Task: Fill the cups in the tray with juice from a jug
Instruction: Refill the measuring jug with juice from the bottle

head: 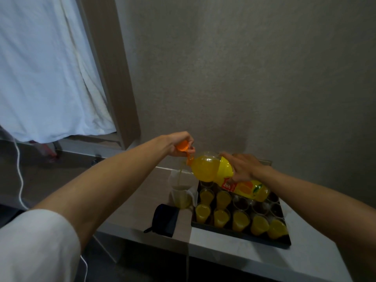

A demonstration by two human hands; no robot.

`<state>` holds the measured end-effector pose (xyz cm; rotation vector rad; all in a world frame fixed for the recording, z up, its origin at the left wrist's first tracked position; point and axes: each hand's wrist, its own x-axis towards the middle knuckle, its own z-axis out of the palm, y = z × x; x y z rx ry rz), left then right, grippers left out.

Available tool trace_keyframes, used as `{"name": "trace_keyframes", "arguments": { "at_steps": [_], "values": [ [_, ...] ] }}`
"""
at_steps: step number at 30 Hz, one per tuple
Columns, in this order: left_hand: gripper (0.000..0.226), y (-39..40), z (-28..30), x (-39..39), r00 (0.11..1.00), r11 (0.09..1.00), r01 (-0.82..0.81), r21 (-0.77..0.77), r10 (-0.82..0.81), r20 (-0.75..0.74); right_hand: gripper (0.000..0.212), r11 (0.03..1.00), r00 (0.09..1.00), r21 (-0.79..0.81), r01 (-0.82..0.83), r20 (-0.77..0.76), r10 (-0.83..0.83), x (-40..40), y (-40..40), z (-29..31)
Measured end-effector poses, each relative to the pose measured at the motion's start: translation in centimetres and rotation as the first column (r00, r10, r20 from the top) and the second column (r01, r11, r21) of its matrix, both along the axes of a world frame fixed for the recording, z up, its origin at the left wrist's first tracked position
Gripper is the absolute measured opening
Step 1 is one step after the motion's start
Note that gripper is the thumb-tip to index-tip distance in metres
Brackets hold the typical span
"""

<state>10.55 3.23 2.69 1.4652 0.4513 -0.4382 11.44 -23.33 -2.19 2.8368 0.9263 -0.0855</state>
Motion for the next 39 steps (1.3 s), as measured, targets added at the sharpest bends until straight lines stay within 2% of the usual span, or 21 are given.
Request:
{"name": "trace_keyframes", "arguments": {
  "at_steps": [3,8,15,22,27,32,34,39],
  "values": [
    [0.027,-0.15,0.2,-0.05,1.0,1.0,0.007,-0.006,-0.007,0.005,0.112,1.0,1.0,0.001,0.0,-0.018,0.0,0.19,-0.04,0.15],
    [0.045,-0.16,0.31,-0.2,1.0,0.999,0.023,-0.028,-0.023,0.016,0.114,1.0,1.0,-0.005,-0.004,-0.026,0.004,0.38,-0.26,0.27],
    [0.026,-0.42,0.57,0.0,1.0,1.0,0.007,-0.023,-0.007,0.005,0.114,1.0,1.0,-0.014,0.0,-0.028,0.0,0.65,-0.32,0.21],
    [0.042,-0.67,0.32,0.32,1.0,1.0,-0.009,-0.016,0.009,0.008,0.112,0.999,1.0,-0.033,-0.011,-0.017,0.011,0.76,-0.4,0.53],
    [0.033,-0.76,0.41,0.12,1.0,0.999,-0.018,-0.026,0.018,0.01,0.113,0.999,1.0,-0.042,-0.013,-0.019,0.012,0.82,-0.31,0.5],
    [0.043,-0.46,-0.03,0.12,1.0,1.0,-0.007,-0.021,0.007,0.003,0.112,0.999,1.0,-0.048,-0.018,-0.016,0.017,0.91,-0.36,0.34],
    [0.039,-0.57,-0.11,0.23,1.0,1.0,-0.008,-0.004,0.008,0.005,0.113,0.999,1.0,-0.049,-0.019,-0.015,0.019,0.97,-0.31,0.38],
    [0.011,-0.89,-0.06,0.31,1.0,1.0,-0.001,0.008,0.001,-0.007,0.113,0.999,1.0,-0.05,-0.02,-0.007,0.02,0.86,-0.29,0.3]
  ]
}}
